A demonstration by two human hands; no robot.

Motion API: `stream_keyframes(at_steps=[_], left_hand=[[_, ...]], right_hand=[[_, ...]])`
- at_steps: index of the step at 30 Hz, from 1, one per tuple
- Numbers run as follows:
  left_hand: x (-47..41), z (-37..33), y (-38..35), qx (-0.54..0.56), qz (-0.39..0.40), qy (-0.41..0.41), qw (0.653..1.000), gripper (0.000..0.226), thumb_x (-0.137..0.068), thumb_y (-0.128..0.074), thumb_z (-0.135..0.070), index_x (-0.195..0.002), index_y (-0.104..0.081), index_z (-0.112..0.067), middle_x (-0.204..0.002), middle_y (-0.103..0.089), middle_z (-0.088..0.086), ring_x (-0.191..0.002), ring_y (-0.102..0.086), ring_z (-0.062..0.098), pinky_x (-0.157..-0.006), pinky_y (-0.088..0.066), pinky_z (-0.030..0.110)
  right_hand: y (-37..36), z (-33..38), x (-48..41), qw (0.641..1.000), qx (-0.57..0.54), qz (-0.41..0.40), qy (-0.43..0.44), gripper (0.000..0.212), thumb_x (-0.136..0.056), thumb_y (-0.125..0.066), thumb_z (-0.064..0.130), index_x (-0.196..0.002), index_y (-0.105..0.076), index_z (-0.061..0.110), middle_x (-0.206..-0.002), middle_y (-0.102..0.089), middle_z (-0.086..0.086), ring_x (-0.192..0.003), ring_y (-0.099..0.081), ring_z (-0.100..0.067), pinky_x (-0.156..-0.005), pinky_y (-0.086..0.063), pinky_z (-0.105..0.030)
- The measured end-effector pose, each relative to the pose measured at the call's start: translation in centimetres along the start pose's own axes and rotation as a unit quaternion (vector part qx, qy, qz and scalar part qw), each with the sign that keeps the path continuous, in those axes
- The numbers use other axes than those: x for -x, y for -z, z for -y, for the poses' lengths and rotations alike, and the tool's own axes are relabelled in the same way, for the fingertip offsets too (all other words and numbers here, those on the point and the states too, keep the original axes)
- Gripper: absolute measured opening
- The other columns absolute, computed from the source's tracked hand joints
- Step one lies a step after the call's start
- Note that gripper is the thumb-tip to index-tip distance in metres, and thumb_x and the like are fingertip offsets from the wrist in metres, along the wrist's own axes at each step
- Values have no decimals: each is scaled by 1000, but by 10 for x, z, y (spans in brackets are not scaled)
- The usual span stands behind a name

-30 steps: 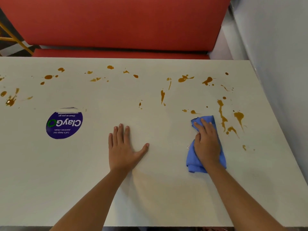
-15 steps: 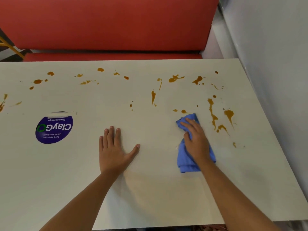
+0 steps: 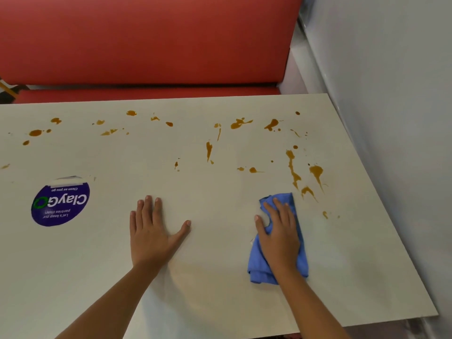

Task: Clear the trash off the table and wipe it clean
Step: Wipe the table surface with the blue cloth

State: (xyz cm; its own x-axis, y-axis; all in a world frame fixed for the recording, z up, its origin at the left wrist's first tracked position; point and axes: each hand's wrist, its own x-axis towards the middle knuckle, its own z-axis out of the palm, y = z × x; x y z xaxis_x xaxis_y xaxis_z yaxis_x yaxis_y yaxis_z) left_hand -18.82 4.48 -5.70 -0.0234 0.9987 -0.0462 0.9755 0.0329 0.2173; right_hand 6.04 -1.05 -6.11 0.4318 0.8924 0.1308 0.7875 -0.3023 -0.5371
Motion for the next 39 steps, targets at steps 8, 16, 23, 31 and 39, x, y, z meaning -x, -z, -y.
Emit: stream_keyframes(at_steps=[8,16,23,31,39], left_hand=[[0,-1,2,0,3,4,1000,106,-69,-18,-82,-148,-19,-11,-157,-11,7,-145,-1,20,-118,0,36],[0,0,2,-3,7,0,1000,107,-68,-16,-83,-148,-19,-11,-157,-10,8,-145,-1,21,-118,0,37],[-1,0,1,-3,4,5,1000,107,-68,-20,-82,-146,-23,-9,-156,-14,10,-145,-4,23,-118,-2,38],[-1,0,1,1,2,4,1000,106,-68,-22,-81,-146,-23,-9,-155,-15,11,-145,-5,24,-118,-2,37],[-1,1,2,6,4,0,1000,106,-68,-23,-81,-146,-24,-9,-155,-15,11,-144,-5,24,-118,-3,39]], right_hand=[[16,-34,-35,997,-28,39,53,39,-93,-35,30,-123,-58,19,-138,-49,0,-131,-40,-22,-102,-33,-25],[46,-73,-15,999,-10,-31,-4,37,-91,-37,19,-117,-62,12,-132,-54,-5,-125,-47,-28,-98,-42,-38],[8,-11,-6,998,56,-8,3,40,-88,-33,17,-108,-67,14,-123,-61,-5,-114,-56,-32,-87,-49,-30],[26,-54,-55,999,-14,-9,39,34,-93,-38,10,-116,-63,10,-131,-54,-10,-125,-46,-32,-101,-40,-38],[60,-110,-28,997,6,-24,69,37,-93,-37,20,-114,-63,4,-125,-57,-14,-117,-45,-22,-100,-33,-25]])
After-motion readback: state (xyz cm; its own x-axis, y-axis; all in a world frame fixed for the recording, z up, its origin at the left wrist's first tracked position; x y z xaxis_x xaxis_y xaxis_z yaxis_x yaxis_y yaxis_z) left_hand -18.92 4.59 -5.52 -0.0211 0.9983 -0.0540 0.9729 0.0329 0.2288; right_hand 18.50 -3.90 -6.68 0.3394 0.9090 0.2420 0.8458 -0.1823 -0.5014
